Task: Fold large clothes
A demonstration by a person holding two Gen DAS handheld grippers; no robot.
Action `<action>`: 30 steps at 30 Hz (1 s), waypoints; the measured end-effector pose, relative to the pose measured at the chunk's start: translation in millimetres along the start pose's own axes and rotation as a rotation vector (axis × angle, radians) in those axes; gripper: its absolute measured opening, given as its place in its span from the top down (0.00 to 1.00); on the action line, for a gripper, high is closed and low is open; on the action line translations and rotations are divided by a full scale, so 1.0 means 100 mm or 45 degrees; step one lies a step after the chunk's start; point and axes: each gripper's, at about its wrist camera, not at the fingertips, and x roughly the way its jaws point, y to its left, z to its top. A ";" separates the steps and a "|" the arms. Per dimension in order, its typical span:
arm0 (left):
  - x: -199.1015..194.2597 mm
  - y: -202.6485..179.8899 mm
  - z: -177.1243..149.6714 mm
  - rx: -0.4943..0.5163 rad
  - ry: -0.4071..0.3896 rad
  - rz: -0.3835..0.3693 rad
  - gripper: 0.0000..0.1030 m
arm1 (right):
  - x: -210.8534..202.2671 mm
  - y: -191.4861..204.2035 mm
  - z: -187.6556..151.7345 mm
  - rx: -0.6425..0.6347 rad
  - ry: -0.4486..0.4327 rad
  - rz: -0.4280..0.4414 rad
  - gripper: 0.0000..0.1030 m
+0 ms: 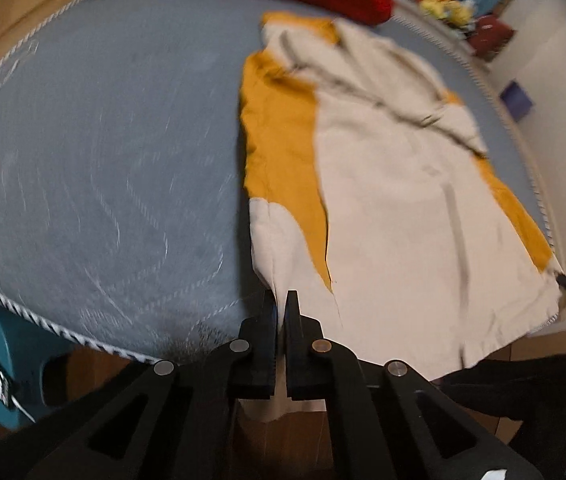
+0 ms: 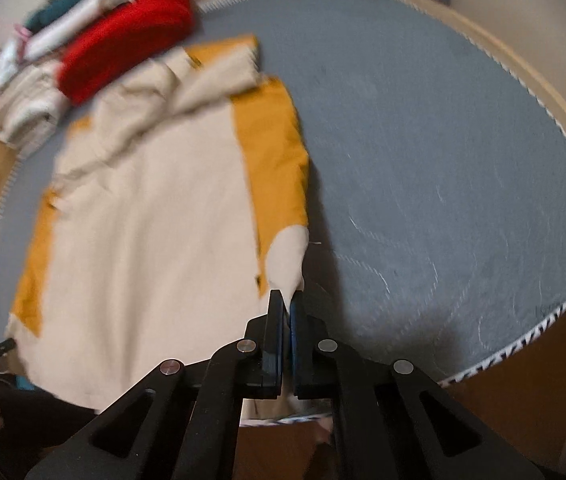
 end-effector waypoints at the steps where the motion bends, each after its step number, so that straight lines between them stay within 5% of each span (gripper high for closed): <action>1: -0.10 -0.03 0.02 0.017 -0.019 -0.020 0.99 | -0.10 0.04 0.03 0.001 -0.025 0.021 0.97; 10: -0.95 -0.09 -0.03 0.139 -0.125 -0.166 1.00 | -0.98 0.11 0.09 0.009 -0.203 0.174 0.98; 20: -1.82 0.20 -0.51 0.135 -0.060 -0.323 1.00 | -2.04 -0.31 -0.67 0.091 -0.263 0.221 0.98; 24: -1.66 0.18 -0.29 0.132 -0.050 -0.312 1.00 | -2.08 -0.38 -0.66 0.105 -0.260 0.207 0.98; 30: -0.88 0.22 0.52 0.047 -0.039 -0.291 1.00 | -1.43 -0.33 0.11 0.089 -0.268 0.191 0.98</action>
